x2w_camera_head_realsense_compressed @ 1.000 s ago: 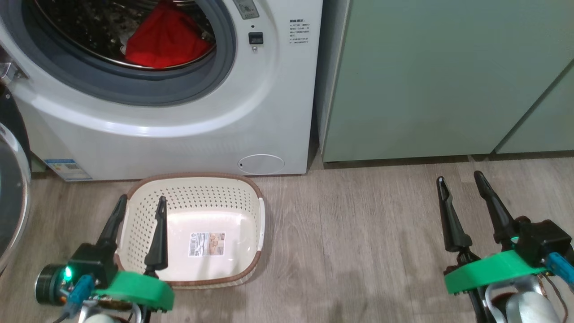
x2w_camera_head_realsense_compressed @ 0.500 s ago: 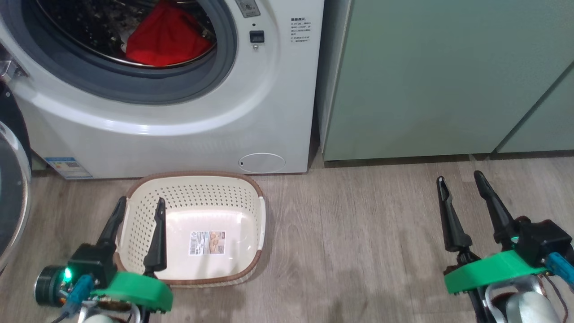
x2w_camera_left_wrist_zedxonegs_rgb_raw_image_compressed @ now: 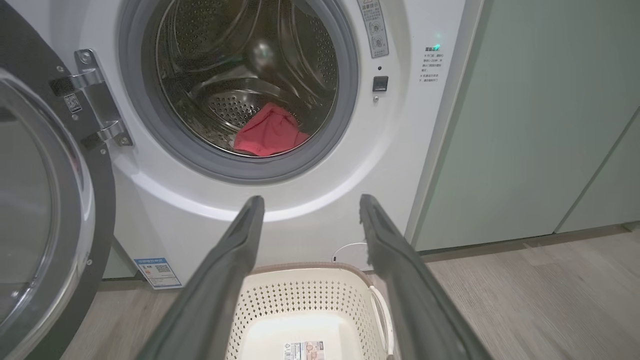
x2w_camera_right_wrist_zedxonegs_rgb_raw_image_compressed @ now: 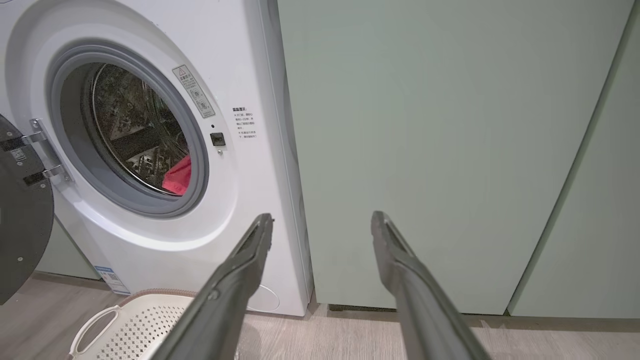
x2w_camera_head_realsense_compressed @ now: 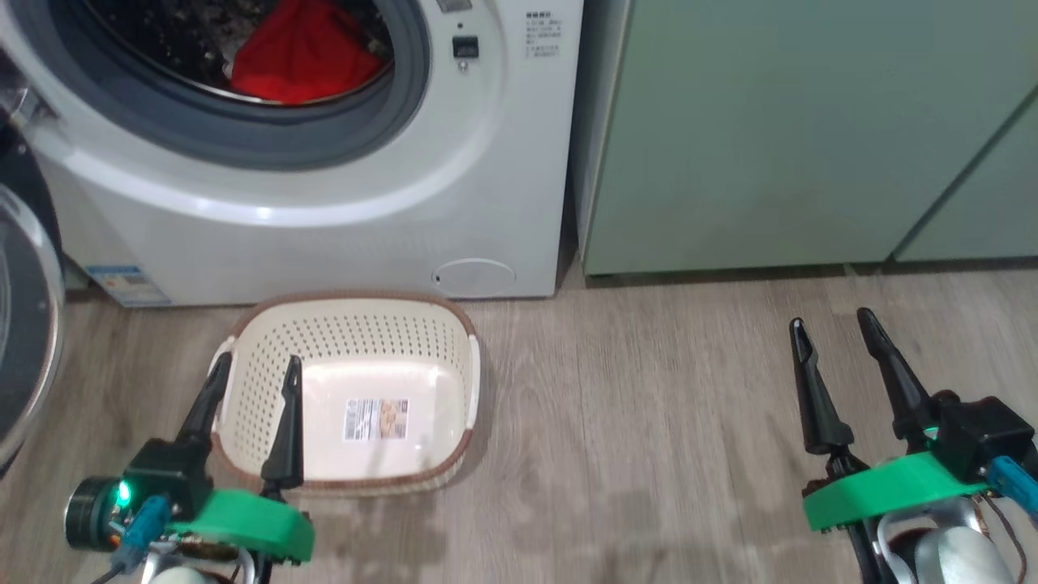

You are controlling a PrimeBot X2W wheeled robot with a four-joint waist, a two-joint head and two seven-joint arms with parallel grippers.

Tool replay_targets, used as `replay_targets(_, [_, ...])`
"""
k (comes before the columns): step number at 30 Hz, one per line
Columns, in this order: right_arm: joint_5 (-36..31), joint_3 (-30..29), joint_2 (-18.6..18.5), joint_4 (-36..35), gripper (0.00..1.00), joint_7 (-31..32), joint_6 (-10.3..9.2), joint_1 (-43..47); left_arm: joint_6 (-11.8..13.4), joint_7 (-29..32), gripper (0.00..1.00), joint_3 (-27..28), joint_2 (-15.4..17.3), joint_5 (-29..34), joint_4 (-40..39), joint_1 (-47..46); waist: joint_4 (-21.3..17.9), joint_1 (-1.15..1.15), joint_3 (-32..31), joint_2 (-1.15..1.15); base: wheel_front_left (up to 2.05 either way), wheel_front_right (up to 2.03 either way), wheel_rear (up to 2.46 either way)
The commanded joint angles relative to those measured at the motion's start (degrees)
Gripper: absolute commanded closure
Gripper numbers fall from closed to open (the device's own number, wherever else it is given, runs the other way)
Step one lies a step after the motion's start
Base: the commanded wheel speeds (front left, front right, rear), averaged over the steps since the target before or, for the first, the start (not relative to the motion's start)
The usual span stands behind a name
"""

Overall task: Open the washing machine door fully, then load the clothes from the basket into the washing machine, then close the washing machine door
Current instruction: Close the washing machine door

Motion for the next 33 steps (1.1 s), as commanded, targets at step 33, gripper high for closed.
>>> replay_targets(33, [0.7, 0.5, -0.3, -1.3, 0.00, -0.6, 0.00, -0.9, -1.1, -0.5, 0.00, 3.1, -0.5, 1.2, -2.1, -2.1, 1.0, -0.01, -0.2, 0.00, -0.71, 0.71, 0.00])
